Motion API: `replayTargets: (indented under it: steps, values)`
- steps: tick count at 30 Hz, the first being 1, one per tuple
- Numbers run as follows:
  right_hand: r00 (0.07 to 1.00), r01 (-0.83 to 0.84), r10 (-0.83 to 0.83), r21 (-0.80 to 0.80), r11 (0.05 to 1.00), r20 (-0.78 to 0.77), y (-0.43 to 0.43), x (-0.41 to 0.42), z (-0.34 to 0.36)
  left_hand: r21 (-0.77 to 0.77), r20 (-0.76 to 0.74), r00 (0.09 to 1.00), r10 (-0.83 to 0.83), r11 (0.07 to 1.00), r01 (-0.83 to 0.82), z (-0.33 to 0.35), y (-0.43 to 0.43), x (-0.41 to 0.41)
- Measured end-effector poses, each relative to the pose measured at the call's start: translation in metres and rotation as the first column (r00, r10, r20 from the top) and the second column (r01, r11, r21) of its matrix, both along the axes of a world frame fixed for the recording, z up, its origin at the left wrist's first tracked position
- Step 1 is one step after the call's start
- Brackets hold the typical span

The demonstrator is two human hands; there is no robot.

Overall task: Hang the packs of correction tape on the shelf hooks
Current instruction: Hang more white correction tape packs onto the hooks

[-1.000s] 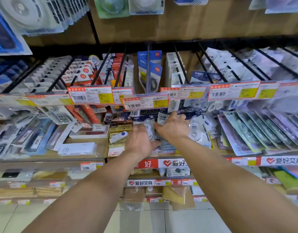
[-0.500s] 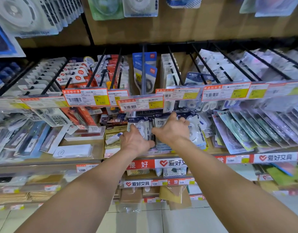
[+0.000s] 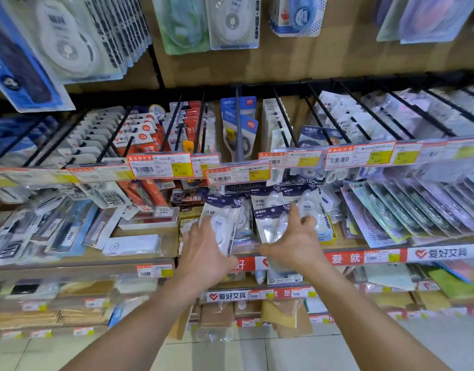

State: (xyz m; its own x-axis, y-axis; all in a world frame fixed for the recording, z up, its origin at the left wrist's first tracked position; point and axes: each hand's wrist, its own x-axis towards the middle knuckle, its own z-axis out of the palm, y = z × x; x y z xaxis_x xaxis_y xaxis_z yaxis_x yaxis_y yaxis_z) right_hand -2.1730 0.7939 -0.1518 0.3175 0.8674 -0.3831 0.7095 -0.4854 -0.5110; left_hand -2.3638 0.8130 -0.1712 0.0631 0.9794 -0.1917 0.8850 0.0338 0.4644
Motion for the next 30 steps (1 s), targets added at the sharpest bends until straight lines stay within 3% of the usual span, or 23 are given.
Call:
replayTargets:
  steps: [12,15,22,30]
  values:
    - [0.954,0.275,-0.233,0.243,0.930,-0.187,-0.056,-0.008,0.040,0.108,0.180,0.983,-0.031,0.994,0.012,0.022,-0.088,-0.011]
    - [0.929,0.328,-0.250,0.295,0.898,-0.271,-0.066,-0.009,0.057,0.109,0.231,0.972,0.032,0.992,-0.059,0.031,-0.106,-0.015]
    - [0.836,0.367,-0.120,0.384,0.847,-0.535,-0.069,-0.002,0.098,0.215,0.257,0.966,-0.002,0.975,-0.055,0.056,-0.123,-0.024]
    - [0.694,0.311,0.113,0.438,0.844,-0.711,-0.045,0.004,0.145,0.333,0.248,0.969,0.018,0.937,-0.102,0.094,-0.118,-0.020]
